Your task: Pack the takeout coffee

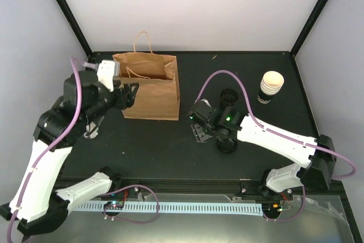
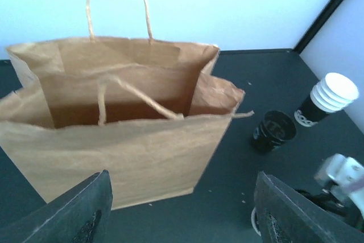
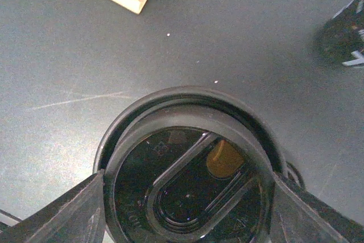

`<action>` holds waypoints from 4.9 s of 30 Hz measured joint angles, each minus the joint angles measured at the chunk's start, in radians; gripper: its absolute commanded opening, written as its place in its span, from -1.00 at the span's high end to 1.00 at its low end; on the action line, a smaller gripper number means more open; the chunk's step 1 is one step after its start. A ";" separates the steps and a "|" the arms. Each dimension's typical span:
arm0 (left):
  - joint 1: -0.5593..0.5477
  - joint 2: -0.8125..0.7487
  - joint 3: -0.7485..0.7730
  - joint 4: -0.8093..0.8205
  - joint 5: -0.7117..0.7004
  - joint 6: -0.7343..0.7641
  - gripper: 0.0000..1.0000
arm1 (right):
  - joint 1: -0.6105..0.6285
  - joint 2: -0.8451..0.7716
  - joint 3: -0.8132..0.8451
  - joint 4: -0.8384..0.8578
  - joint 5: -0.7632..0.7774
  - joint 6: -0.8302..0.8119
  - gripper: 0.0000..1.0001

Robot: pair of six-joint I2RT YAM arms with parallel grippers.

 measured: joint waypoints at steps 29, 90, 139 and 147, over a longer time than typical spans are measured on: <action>0.492 0.719 0.508 -0.286 0.180 0.256 -0.72 | -0.055 -0.145 0.142 -0.139 0.056 -0.052 -0.07; 0.171 0.359 0.115 -0.185 0.269 0.040 0.97 | -0.064 0.152 0.789 -0.175 -0.097 -0.322 0.01; -0.066 0.139 -0.097 0.016 0.721 0.378 -0.49 | 0.078 -0.047 0.386 -0.304 -0.193 -0.260 0.03; -0.082 0.020 -0.113 0.060 0.534 0.315 -0.60 | 0.078 -0.049 0.386 -0.298 -0.190 -0.252 0.04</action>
